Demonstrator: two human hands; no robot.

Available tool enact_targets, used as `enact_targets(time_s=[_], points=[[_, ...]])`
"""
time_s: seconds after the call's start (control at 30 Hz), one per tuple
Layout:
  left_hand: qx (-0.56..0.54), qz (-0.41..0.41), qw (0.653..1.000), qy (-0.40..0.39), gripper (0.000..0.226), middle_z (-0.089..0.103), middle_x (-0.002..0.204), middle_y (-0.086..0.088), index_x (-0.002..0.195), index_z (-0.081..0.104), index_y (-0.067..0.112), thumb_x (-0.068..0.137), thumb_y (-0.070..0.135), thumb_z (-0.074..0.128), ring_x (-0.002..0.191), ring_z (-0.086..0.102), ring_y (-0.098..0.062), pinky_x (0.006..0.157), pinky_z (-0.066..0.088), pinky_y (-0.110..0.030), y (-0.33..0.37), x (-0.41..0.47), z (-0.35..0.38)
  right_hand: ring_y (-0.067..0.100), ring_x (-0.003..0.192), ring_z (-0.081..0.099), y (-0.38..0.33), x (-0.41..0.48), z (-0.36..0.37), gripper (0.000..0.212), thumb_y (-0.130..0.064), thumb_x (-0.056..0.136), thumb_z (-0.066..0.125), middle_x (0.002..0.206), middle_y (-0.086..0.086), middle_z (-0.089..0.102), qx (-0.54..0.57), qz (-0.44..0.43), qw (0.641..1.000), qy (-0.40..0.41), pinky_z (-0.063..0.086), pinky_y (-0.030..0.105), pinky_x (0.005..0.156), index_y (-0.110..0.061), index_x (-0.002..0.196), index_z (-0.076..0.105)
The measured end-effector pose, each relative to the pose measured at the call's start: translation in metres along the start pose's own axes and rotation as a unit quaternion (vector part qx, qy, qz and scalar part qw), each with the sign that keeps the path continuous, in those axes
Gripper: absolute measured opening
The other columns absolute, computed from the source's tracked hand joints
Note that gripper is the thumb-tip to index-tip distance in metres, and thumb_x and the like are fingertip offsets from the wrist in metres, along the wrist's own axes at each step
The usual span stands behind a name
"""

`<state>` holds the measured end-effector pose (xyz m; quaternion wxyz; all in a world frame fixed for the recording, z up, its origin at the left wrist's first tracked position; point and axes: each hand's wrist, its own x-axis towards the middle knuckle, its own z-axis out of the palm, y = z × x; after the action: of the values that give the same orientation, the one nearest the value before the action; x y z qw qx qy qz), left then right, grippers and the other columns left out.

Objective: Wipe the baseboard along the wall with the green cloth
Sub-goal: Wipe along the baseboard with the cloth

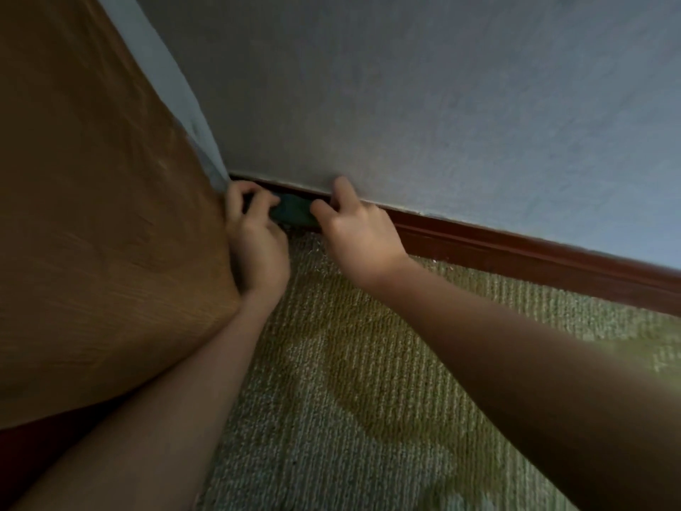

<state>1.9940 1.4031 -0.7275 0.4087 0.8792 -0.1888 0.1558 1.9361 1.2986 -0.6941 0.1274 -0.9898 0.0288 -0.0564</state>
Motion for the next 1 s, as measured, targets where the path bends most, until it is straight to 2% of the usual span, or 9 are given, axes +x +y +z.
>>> enact_targets(time_s=[0.1, 0.2, 0.3, 0.4, 0.5, 0.6, 0.8, 0.9, 1.0], points=[[0.043, 0.066, 0.996, -0.038, 0.032, 0.057, 0.09, -0.027, 0.079, 0.065, -0.007, 0.059, -0.025, 0.046, 0.09, 0.037, -0.025, 0.077, 0.033, -0.029, 0.002, -0.01, 0.006, 0.034, 0.039, 0.051, 0.016, -0.015, -0.001, 0.027, 0.014, 0.056, 0.075, 0.083, 0.032, 0.056, 0.003, -0.004, 1.0, 0.03, 0.032, 0.027, 0.036, 0.008, 0.079, 0.061], [0.04, 0.095, 0.993, -0.052, 0.031, 0.055, 0.09, -0.028, 0.08, 0.065, -0.007, 0.065, -0.017, 0.04, 0.092, 0.038, -0.027, 0.077, 0.034, -0.031, 0.002, -0.011, 0.01, 0.031, 0.035, 0.047, 0.021, -0.019, -0.003, 0.031, 0.015, 0.051, 0.078, 0.08, 0.032, 0.056, -0.003, -0.018, 1.0, 0.009, 0.029, 0.024, 0.035, 0.008, 0.076, 0.061], [0.019, 0.068, 0.996, -0.051, 0.034, 0.055, 0.094, -0.029, 0.083, 0.066, -0.007, 0.071, -0.007, 0.035, 0.093, 0.046, -0.031, 0.079, 0.035, -0.027, -0.002, -0.009, 0.006, 0.035, 0.052, 0.054, 0.011, -0.012, -0.002, 0.024, 0.008, 0.072, 0.066, 0.101, 0.03, 0.052, -0.011, -0.006, 0.999, -0.046, 0.031, 0.031, 0.043, 0.006, 0.094, 0.058], [0.007, 0.019, 1.0, -0.024, 0.033, 0.053, 0.096, -0.032, 0.082, 0.065, -0.007, 0.062, -0.02, 0.042, 0.091, 0.04, -0.022, 0.08, 0.027, -0.01, -0.002, -0.007, 0.005, 0.033, 0.07, 0.056, 0.007, -0.005, 0.001, 0.026, -0.002, 0.087, 0.049, 0.117, 0.022, 0.043, -0.054, -0.016, 0.997, -0.043, 0.03, 0.035, 0.052, -0.002, 0.113, 0.05], [0.038, -0.006, 0.998, -0.048, 0.031, 0.05, 0.103, -0.035, 0.088, 0.063, -0.009, 0.066, -0.025, 0.046, 0.094, 0.04, -0.032, 0.08, 0.031, -0.023, -0.001, -0.005, 0.009, 0.031, 0.071, 0.056, 0.008, -0.003, -0.002, 0.027, -0.004, 0.089, 0.045, 0.118, 0.021, 0.043, -0.061, -0.036, 0.997, -0.043, 0.03, 0.035, 0.053, -0.002, 0.116, 0.048], [0.039, -0.018, 0.996, -0.082, 0.028, 0.048, 0.109, -0.032, 0.094, 0.06, -0.007, 0.071, -0.02, 0.048, 0.098, 0.042, -0.036, 0.08, 0.036, -0.031, 0.0, -0.008, 0.013, 0.029, 0.058, 0.05, 0.016, -0.011, -0.003, 0.023, 0.0, 0.085, 0.053, 0.111, 0.025, 0.048, -0.057, -0.034, 0.997, -0.037, 0.029, 0.032, 0.048, 0.002, 0.107, 0.053], [0.029, 0.086, 0.992, -0.087, 0.038, 0.05, 0.1, -0.031, 0.087, 0.062, -0.004, 0.07, -0.002, 0.028, 0.094, 0.037, -0.031, 0.076, 0.034, -0.031, 0.022, -0.029, 0.029, 0.03, 0.037, 0.046, 0.044, -0.042, -0.004, 0.025, 0.016, 0.057, 0.073, 0.075, 0.029, 0.053, 0.021, -0.011, 0.999, 0.046, 0.04, 0.03, 0.029, 0.008, 0.077, 0.06], [0.048, 0.102, 0.989, -0.095, 0.032, 0.052, 0.102, -0.031, 0.085, 0.063, -0.005, 0.064, -0.016, 0.041, 0.09, 0.048, -0.041, 0.073, 0.039, -0.033, 0.017, -0.028, 0.022, 0.033, 0.037, 0.048, 0.041, -0.039, -0.001, 0.024, 0.015, 0.059, 0.074, 0.076, 0.029, 0.052, 0.04, 0.006, 0.998, 0.053, 0.043, 0.034, 0.029, 0.008, 0.078, 0.061], [0.033, 0.04, 0.998, -0.04, 0.036, 0.051, 0.102, -0.032, 0.087, 0.064, -0.007, 0.062, -0.025, 0.045, 0.093, 0.051, -0.041, 0.084, 0.033, -0.018, 0.01, -0.019, 0.016, 0.037, 0.039, 0.051, 0.022, -0.022, 0.001, 0.024, 0.013, 0.061, 0.074, 0.082, 0.032, 0.055, 0.05, 0.011, 0.998, 0.046, 0.044, 0.036, 0.032, 0.009, 0.082, 0.062]])
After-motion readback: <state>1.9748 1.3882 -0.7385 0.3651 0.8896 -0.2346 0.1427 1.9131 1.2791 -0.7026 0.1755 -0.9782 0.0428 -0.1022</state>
